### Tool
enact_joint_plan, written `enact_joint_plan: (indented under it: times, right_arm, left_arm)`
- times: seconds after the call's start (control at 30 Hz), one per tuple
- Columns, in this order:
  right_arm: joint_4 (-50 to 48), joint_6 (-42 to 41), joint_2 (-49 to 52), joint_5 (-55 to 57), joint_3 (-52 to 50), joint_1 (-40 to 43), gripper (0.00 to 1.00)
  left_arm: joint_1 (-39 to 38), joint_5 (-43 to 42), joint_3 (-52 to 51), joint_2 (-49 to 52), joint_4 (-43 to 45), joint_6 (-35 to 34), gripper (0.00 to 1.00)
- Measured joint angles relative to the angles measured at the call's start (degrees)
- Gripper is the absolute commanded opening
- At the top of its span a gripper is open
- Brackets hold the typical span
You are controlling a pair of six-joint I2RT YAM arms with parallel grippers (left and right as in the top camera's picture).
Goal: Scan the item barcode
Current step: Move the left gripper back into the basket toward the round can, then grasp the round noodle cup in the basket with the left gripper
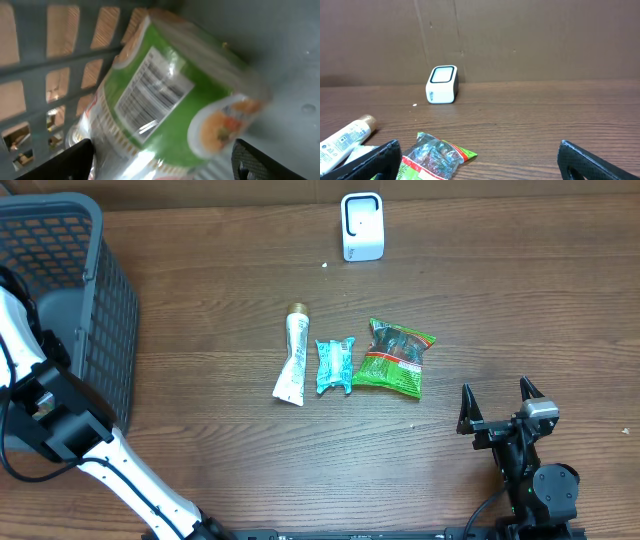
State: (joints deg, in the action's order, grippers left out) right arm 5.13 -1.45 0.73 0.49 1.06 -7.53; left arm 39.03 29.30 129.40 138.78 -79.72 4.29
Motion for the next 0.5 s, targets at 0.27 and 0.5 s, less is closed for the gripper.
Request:
enact_joint_plan:
  times: [0.27, 0.5]
  right_arm:
    - [-0.02, 0.00, 0.00, 0.00, 0.00, 0.00, 1.00]
    - [-0.02, 0.00, 0.00, 0.00, 0.00, 0.00, 1.00]
  left_arm:
    - [-0.44, 0.76, -3.96, 0.02, 5.07, 1.86, 0.79]
    - [-2.23, 1.01, -4.66, 0.00, 6.10, 2.23, 0.63]
